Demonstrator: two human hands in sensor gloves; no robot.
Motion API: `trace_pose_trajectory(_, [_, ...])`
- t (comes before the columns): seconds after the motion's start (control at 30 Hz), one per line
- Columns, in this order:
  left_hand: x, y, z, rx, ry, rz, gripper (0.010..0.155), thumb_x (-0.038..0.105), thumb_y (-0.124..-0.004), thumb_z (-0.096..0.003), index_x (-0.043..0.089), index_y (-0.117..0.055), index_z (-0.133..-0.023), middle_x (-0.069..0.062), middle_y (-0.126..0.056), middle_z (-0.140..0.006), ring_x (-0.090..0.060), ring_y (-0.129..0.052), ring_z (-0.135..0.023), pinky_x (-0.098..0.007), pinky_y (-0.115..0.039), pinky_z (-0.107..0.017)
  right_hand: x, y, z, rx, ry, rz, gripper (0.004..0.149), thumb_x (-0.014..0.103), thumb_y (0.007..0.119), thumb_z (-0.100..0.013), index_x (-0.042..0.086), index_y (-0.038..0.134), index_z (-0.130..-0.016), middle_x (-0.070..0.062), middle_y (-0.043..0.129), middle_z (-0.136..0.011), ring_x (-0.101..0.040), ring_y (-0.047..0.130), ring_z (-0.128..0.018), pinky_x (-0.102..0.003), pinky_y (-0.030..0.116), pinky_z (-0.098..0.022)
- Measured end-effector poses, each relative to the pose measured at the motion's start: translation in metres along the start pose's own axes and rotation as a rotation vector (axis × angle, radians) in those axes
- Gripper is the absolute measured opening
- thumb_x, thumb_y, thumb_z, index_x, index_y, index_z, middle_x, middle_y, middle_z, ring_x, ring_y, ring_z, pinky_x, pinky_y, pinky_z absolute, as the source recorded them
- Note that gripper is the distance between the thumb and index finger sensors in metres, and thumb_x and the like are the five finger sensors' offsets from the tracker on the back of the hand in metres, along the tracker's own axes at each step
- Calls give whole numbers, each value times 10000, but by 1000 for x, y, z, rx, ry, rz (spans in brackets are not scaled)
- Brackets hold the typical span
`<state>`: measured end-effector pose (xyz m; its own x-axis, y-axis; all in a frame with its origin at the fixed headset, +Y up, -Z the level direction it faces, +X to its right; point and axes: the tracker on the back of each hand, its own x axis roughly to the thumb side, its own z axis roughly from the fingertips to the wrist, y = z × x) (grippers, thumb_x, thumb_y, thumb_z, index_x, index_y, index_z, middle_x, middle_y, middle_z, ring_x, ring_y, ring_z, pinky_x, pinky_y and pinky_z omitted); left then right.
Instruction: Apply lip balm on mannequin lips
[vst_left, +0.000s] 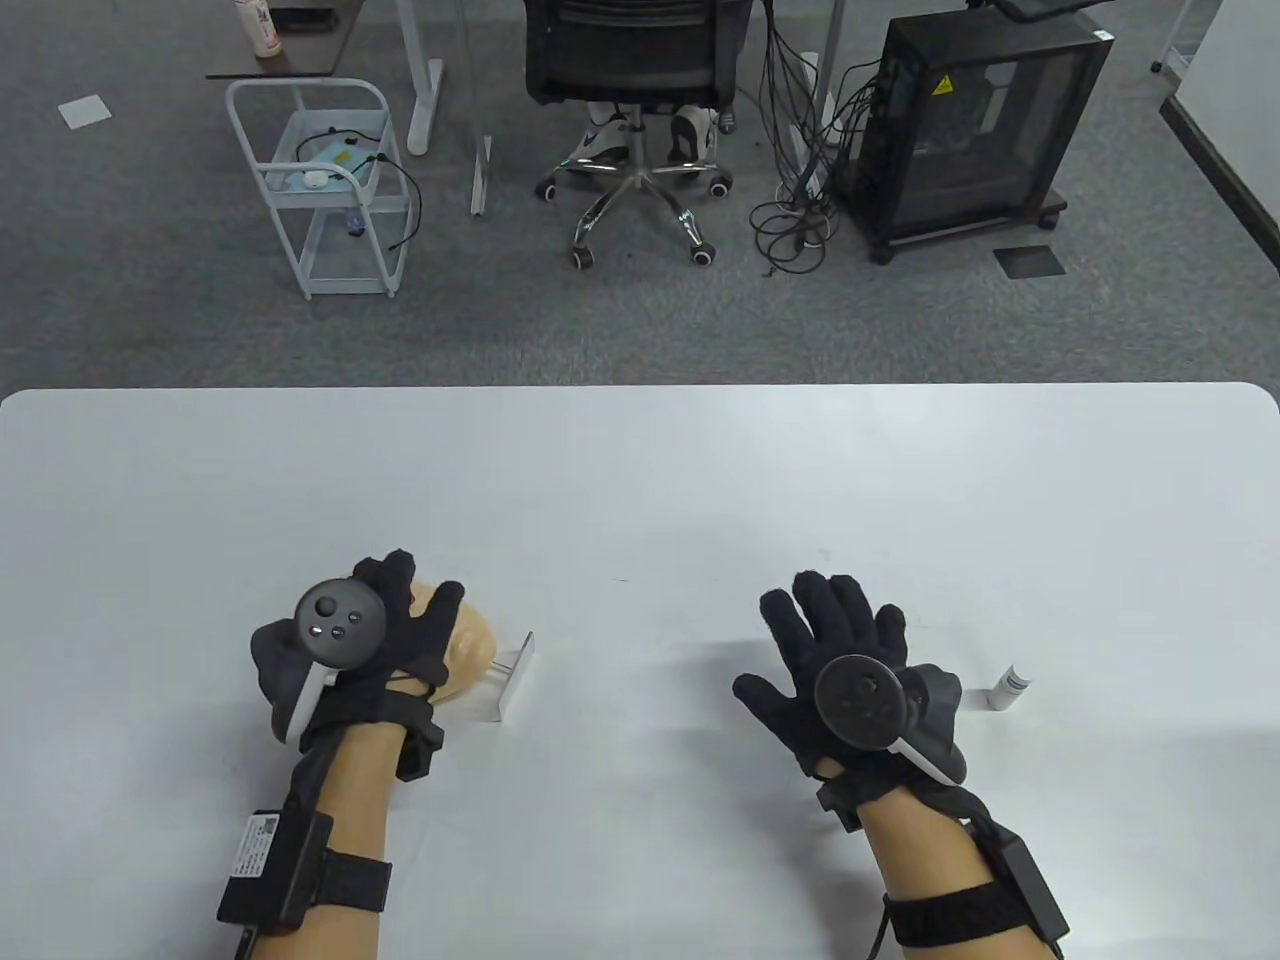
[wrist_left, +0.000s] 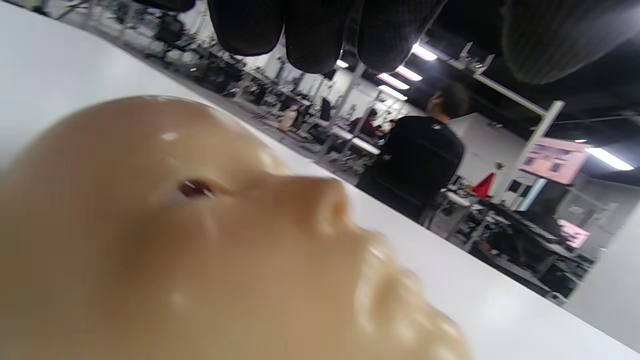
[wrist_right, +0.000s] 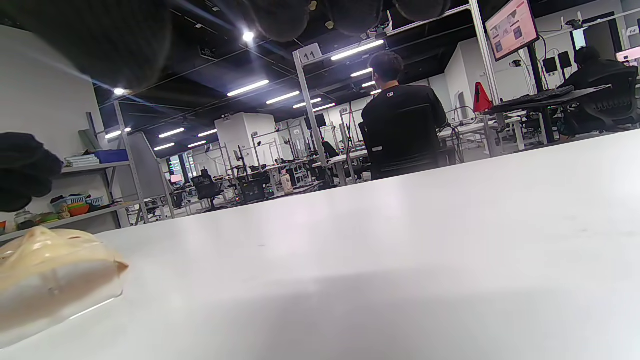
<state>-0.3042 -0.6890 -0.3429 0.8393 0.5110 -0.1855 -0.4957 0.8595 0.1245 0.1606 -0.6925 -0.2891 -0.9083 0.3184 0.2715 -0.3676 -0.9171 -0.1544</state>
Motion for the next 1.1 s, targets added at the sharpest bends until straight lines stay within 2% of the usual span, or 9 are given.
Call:
trace_pose_trajectory(0.1, [-23, 8, -21, -13, 124, 117, 762, 692, -755, -585, 155, -573, -1094, -236, -582, -1134, -582, -574, -1018, -711, -514, -665, -8, -6, 1, -21, 23, -17, 854, 705, 835, -464, 277, 492, -1118, -128, 413, -1227, -483, 419, -1096, -747, 361, -685])
trace_pose_trajectory(0.17, [-35, 8, -34, -61, 201, 147, 768, 697, -746, -590, 154, -556, -1099, -242, -559, -1137, -587, -560, -1015, -698, -537, -657, -11, -8, 1, -29, 34, -14, 853, 705, 835, -464, 277, 493, -1118, -128, 413, -1227, -483, 420, -1096, -747, 361, -685])
trace_pose_trajectory(0.23, [-43, 2, -42, -112, 269, 205, 790, 695, -742, -596, 142, -507, -1110, -257, -483, -1146, -600, -489, -1021, -696, -519, -660, -13, -10, 2, -35, 41, -16, 854, 705, 834, -465, 274, 493, -1118, -129, 414, -1227, -483, 420, -1096, -747, 361, -685])
trace_pose_trajectory(0.4, [-56, -13, -60, -178, 367, 265, 801, 699, -744, -596, 135, -500, -1109, -266, -520, -1130, -605, -544, -998, -687, -553, -646, -15, -12, 2, -36, 48, -18, 851, 703, 833, -465, 277, 493, -1119, -130, 412, -1226, -484, 420, -1096, -747, 361, -685])
trace_pose_trajectory(0.53, [-60, -21, -69, -223, 399, 200, 788, 690, -753, -593, 163, -495, -1118, -271, -563, -1107, -597, -610, -958, -646, -592, -627, -18, -14, 3, -44, 57, -19, 850, 703, 834, -465, 278, 495, -1118, -130, 408, -1227, -483, 419, -1096, -746, 361, -685])
trace_pose_trajectory(0.8, [-66, -28, -73, -293, 442, 215, 750, 681, -756, -597, 171, -556, -1109, -243, -739, -981, -552, -779, -829, -611, -659, -563, -19, -15, 3, -35, 64, -21, 836, 686, 839, -471, 276, 502, -1116, -131, 411, -1226, -488, 422, -1094, -747, 363, -685])
trace_pose_trajectory(0.93, [-67, -31, -73, -290, 444, 182, 705, 655, -772, -598, 148, -638, -1070, -208, -831, -901, -503, -868, -743, -587, -700, -531, -18, -15, 3, -35, 60, -18, 835, 687, 839, -470, 277, 504, -1116, -135, 414, -1225, -484, 426, -1094, -747, 363, -685])
trace_pose_trajectory(1.03, [-68, -34, -72, -234, 451, 214, 660, 602, -794, -598, 129, -677, -1043, -181, -873, -823, -464, -908, -665, -616, -694, -529, -18, -15, 3, -38, 58, -18, 834, 686, 838, -471, 276, 505, -1116, -134, 417, -1225, -486, 428, -1093, -746, 365, -685])
trace_pose_trajectory(1.1, [-68, -36, -72, -242, 455, 262, 643, 574, -799, -599, 121, -682, -1040, -165, -881, -787, -433, -931, -621, -614, -718, -505, -18, -15, 3, -39, 57, -19, 834, 687, 837, -471, 274, 506, -1115, -135, 415, -1225, -487, 432, -1092, -747, 366, -684])
